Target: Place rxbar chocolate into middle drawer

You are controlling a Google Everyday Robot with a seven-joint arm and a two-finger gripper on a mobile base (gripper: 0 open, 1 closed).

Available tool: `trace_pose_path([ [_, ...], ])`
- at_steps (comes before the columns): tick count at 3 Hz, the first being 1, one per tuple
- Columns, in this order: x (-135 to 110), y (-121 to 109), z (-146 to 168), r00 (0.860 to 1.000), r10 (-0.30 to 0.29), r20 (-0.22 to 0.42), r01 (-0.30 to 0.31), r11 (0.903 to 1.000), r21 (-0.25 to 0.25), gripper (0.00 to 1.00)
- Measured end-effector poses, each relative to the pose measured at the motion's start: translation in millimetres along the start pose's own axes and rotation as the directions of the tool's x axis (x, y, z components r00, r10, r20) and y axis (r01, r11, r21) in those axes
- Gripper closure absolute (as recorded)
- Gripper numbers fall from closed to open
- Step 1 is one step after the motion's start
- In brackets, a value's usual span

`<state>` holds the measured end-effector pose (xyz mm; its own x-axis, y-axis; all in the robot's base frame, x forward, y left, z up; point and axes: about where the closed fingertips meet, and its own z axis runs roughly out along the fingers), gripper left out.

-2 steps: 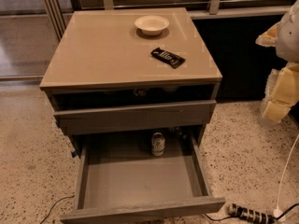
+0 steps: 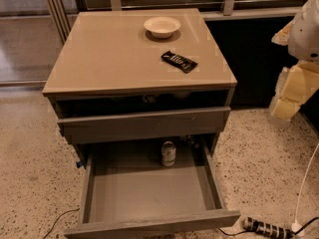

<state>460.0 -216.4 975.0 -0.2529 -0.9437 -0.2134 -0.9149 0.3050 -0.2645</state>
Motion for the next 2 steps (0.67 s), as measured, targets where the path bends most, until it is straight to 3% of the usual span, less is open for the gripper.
trace_pose_path([
  [2, -28, -54, 28, 0.993, 0.111, 0.04, -0.113, 0.9923, 0.051, 0.0],
])
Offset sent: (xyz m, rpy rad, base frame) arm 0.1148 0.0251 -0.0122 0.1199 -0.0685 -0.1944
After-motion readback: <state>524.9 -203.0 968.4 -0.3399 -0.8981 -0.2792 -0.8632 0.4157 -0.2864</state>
